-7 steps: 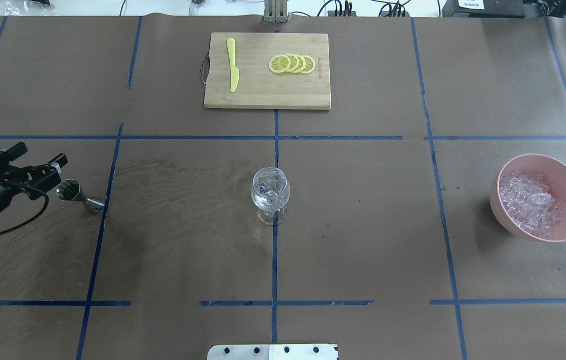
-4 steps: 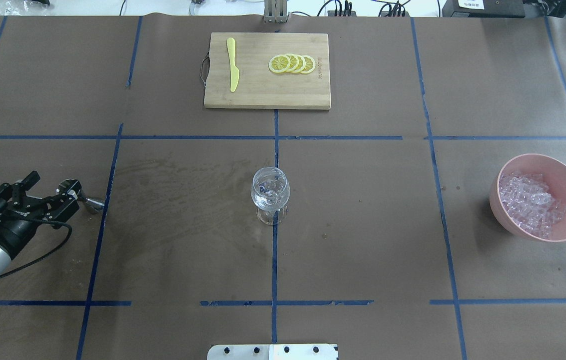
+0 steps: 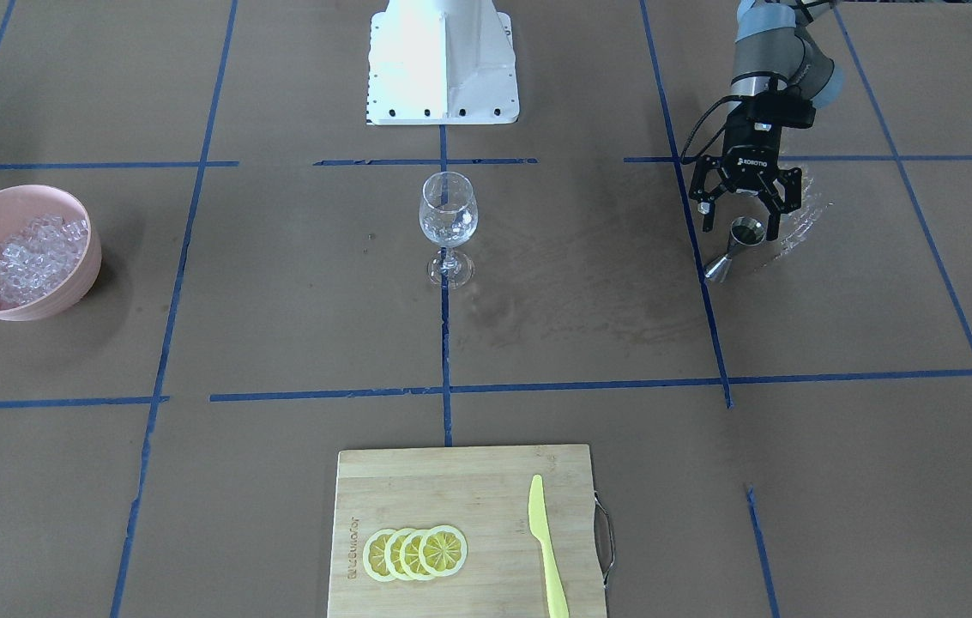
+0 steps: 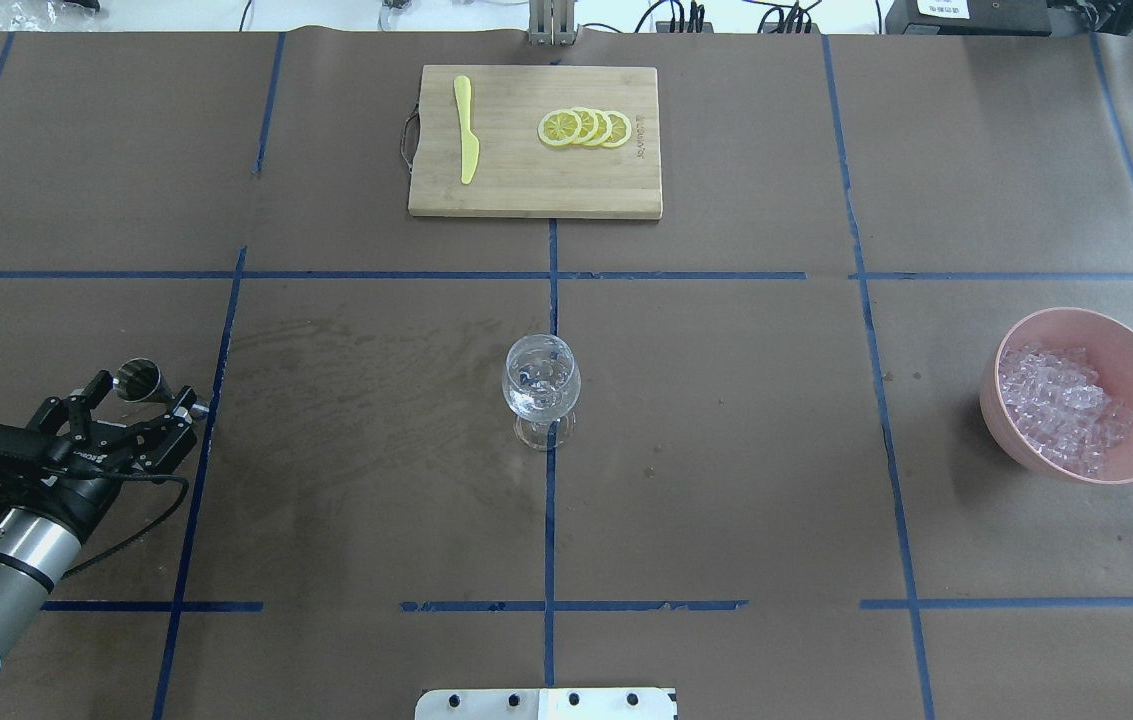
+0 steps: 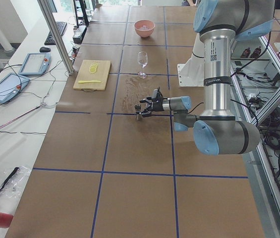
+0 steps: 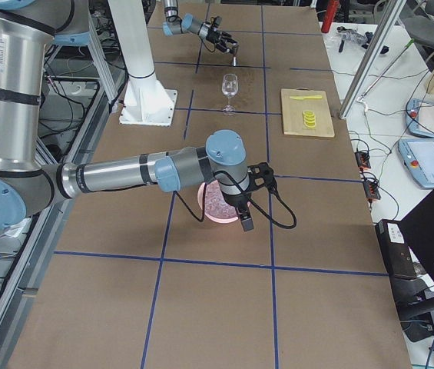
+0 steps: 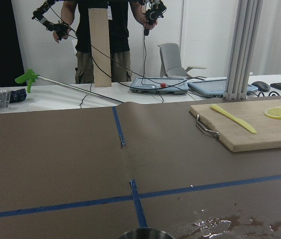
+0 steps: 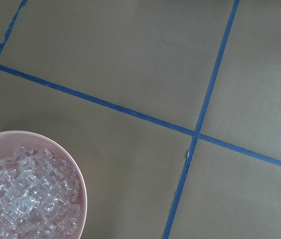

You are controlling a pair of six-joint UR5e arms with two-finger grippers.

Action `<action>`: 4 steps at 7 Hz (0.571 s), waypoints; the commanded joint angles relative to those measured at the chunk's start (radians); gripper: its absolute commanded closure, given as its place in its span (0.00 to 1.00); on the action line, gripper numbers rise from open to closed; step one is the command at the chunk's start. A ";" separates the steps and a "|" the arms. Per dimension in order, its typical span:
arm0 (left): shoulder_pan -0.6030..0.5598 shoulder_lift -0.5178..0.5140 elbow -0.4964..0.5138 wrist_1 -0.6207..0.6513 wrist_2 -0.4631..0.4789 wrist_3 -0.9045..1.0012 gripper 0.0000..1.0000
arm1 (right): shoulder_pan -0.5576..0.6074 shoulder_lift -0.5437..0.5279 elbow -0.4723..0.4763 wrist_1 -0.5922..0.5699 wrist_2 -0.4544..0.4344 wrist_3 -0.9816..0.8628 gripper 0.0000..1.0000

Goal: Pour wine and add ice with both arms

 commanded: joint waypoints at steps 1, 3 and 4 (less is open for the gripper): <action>0.004 -0.044 0.081 -0.001 0.019 -0.031 0.01 | -0.001 0.001 0.000 0.000 0.000 0.000 0.00; 0.004 -0.056 0.112 -0.003 0.024 -0.031 0.06 | -0.001 0.000 0.000 0.000 0.000 0.000 0.00; 0.004 -0.056 0.120 -0.015 0.024 -0.031 0.15 | -0.001 0.001 0.000 0.000 0.000 0.000 0.00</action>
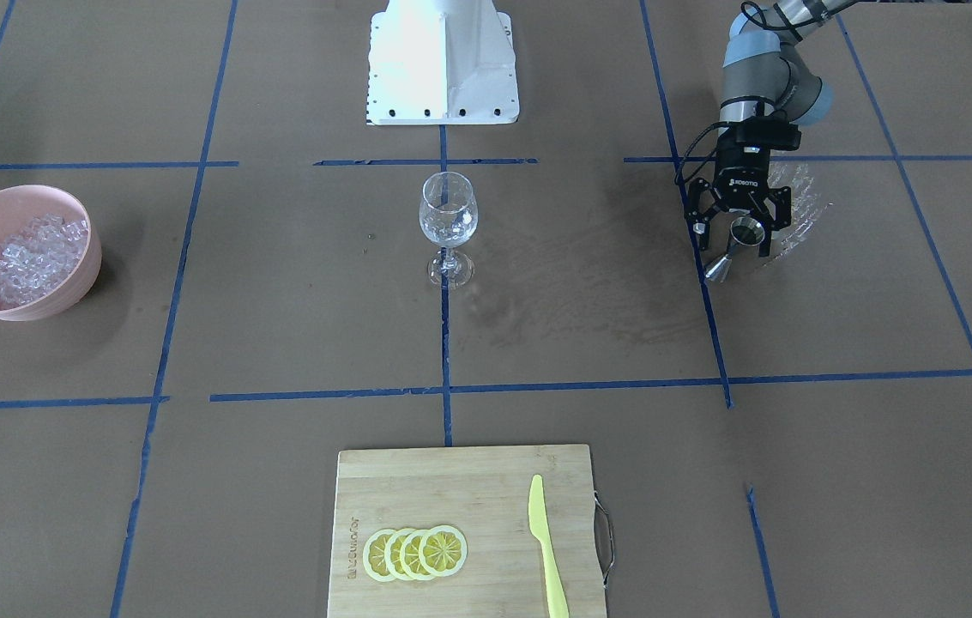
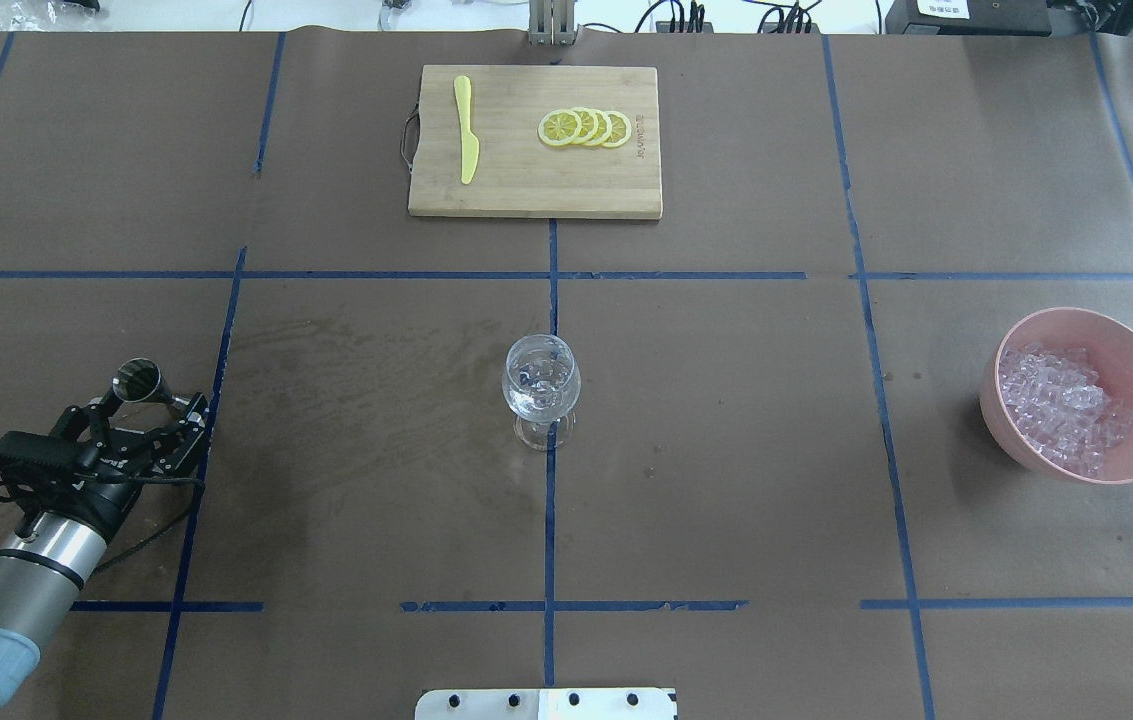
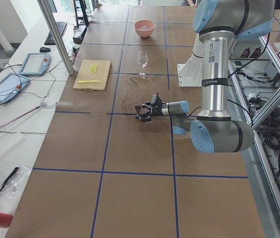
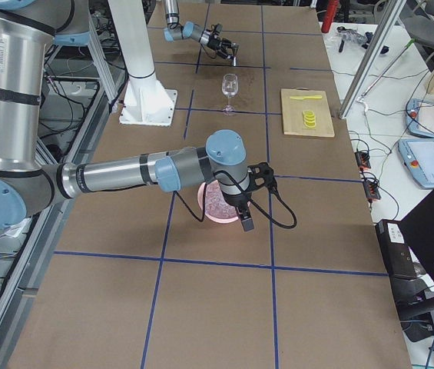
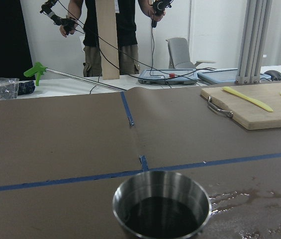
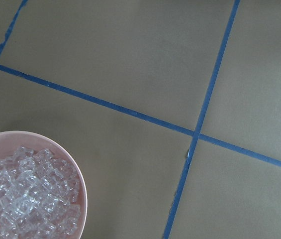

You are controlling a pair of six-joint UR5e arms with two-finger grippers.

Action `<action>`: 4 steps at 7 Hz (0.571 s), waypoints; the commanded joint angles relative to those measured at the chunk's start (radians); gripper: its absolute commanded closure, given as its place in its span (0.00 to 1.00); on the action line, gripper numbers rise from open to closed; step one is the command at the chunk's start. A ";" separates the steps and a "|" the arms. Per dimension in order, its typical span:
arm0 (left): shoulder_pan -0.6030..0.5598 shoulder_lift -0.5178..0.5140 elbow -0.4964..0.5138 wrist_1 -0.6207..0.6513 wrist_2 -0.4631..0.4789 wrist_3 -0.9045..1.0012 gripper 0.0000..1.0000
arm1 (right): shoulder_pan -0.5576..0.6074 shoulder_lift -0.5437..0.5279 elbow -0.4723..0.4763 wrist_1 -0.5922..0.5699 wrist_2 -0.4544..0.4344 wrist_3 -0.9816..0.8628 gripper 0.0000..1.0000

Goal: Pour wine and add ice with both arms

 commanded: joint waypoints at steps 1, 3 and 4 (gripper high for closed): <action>0.000 -0.003 0.012 -0.010 0.001 -0.001 0.29 | 0.000 0.001 0.002 0.000 0.000 0.000 0.00; 0.000 -0.003 0.014 -0.011 0.004 -0.017 0.47 | 0.000 0.001 0.002 0.000 0.000 0.000 0.00; 0.002 -0.003 0.014 -0.010 0.004 -0.017 0.48 | 0.000 0.001 0.002 0.000 0.000 0.000 0.00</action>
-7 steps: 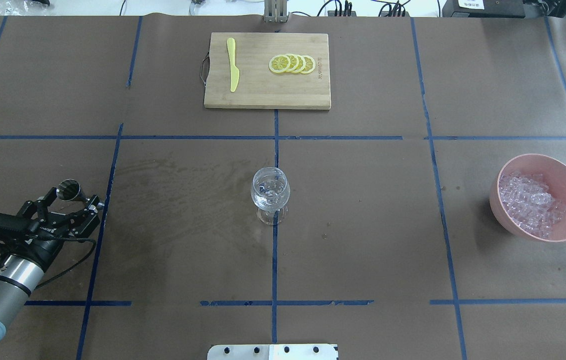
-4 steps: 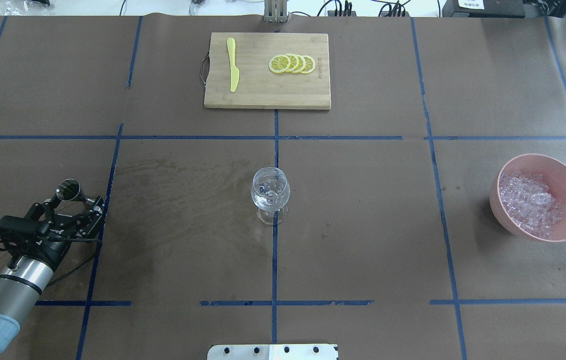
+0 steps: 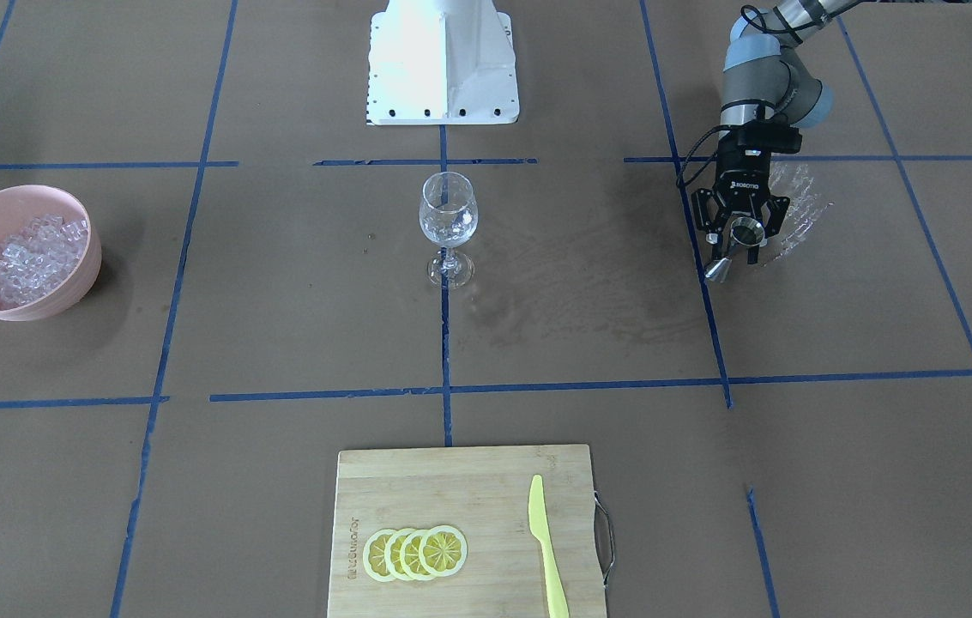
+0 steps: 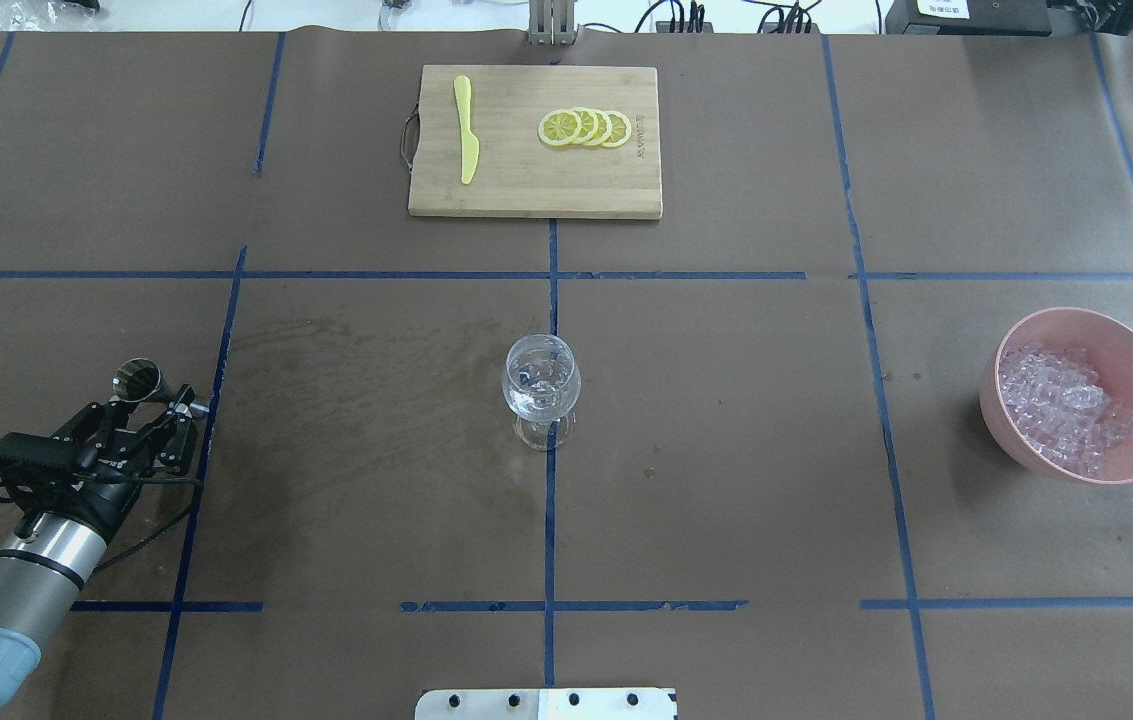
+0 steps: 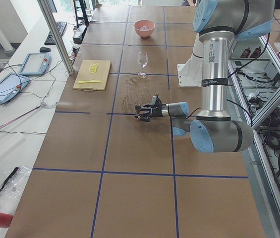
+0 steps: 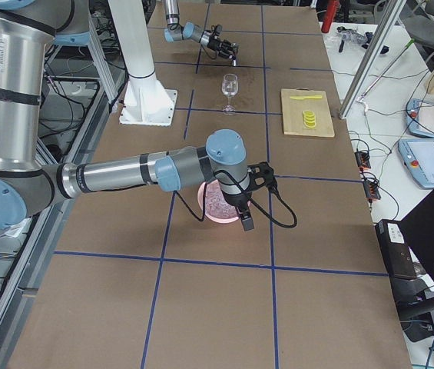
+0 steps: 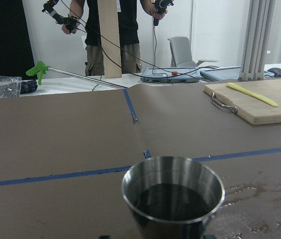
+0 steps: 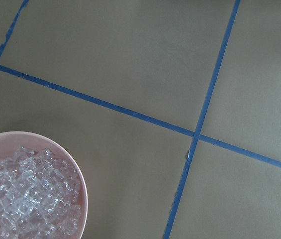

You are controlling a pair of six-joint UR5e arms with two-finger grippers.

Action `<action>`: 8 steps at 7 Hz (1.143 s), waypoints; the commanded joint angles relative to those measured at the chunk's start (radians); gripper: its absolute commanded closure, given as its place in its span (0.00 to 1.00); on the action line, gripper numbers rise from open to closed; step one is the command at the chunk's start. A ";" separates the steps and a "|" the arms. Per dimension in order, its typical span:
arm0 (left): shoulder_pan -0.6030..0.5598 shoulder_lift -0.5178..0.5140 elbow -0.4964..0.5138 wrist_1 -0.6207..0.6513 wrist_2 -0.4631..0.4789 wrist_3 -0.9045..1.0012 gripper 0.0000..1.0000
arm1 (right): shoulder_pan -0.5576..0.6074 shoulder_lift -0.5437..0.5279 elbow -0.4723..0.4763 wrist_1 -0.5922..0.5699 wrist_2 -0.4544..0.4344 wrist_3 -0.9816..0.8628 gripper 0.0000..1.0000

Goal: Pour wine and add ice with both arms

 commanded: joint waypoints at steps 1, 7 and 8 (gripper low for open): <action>0.001 -0.002 0.001 0.001 0.001 -0.004 0.49 | 0.000 0.000 0.000 0.000 0.000 0.000 0.00; 0.010 -0.002 0.001 0.001 0.001 -0.004 0.52 | 0.000 0.000 0.000 0.000 0.000 0.002 0.00; 0.012 -0.002 0.001 0.001 0.001 -0.004 0.59 | 0.000 0.000 0.000 0.000 0.000 0.002 0.00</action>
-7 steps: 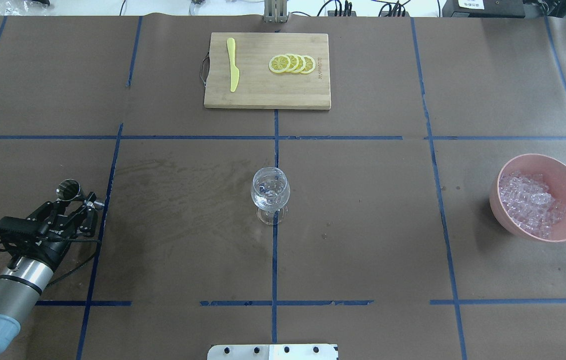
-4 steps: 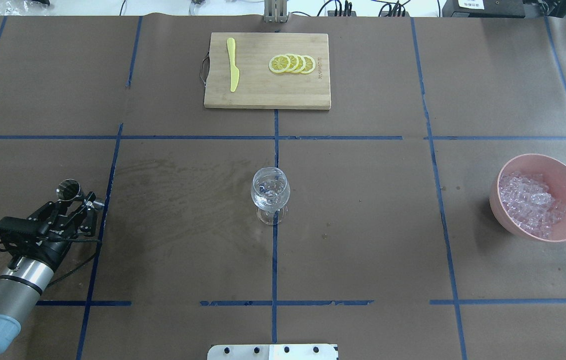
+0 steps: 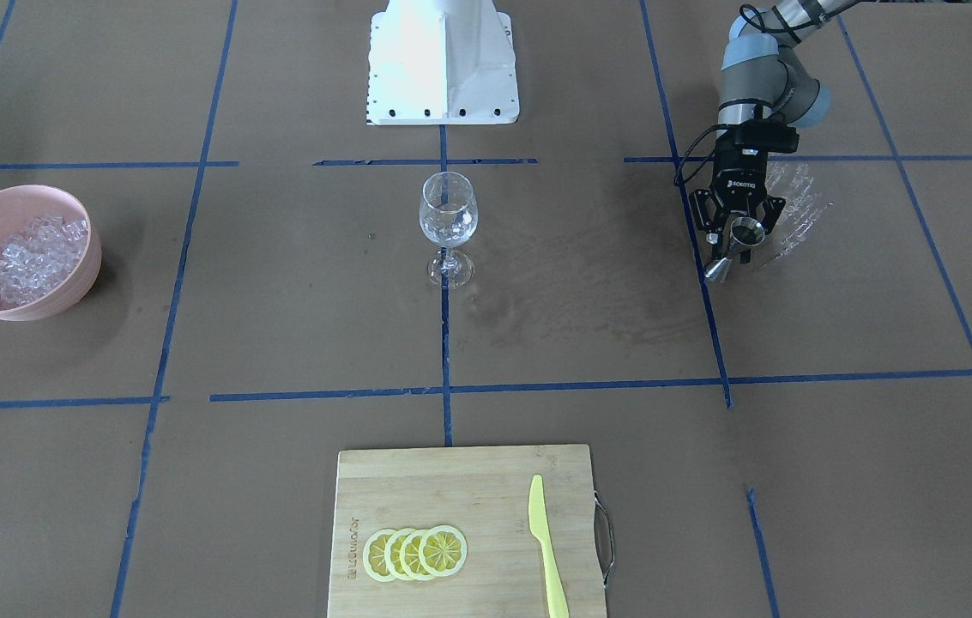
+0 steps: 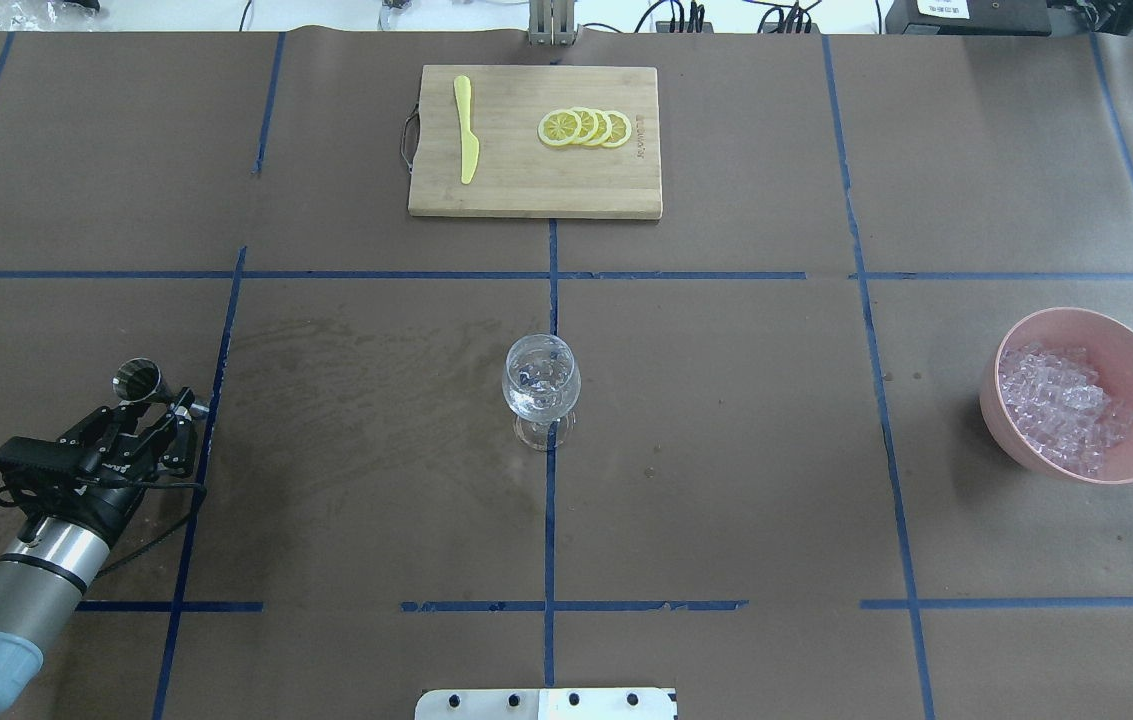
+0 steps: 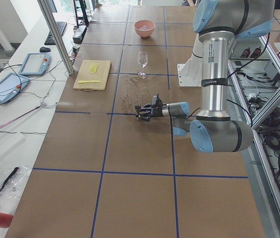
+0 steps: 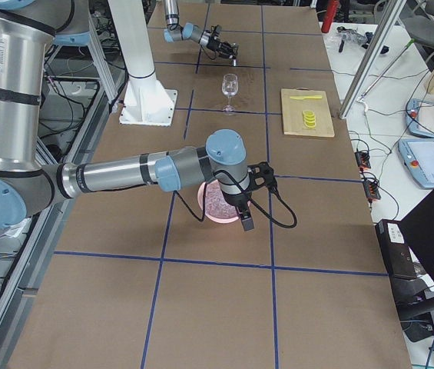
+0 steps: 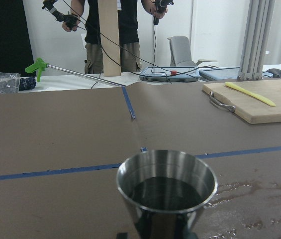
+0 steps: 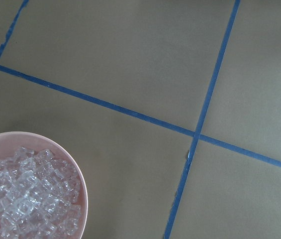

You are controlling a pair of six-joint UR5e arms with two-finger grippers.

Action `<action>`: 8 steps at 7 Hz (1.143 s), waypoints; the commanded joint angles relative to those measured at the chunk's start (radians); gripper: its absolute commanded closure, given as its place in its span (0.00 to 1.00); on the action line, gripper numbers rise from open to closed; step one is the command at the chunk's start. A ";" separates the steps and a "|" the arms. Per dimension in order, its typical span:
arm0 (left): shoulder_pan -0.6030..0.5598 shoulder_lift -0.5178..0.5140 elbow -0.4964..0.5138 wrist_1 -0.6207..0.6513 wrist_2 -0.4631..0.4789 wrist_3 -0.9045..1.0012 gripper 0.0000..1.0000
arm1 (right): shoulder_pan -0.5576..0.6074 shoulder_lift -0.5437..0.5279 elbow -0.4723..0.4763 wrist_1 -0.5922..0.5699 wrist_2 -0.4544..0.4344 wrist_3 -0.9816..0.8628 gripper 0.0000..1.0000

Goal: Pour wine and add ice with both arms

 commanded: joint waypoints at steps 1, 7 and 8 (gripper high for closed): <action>0.002 0.000 0.002 0.000 0.009 0.000 0.86 | 0.000 0.000 0.002 0.000 0.000 0.000 0.00; 0.003 -0.001 -0.067 -0.166 0.040 0.286 1.00 | 0.000 0.000 0.004 0.000 0.000 0.000 0.00; 0.005 -0.030 -0.074 -0.281 0.035 0.475 1.00 | 0.000 0.000 0.002 0.000 0.000 0.000 0.00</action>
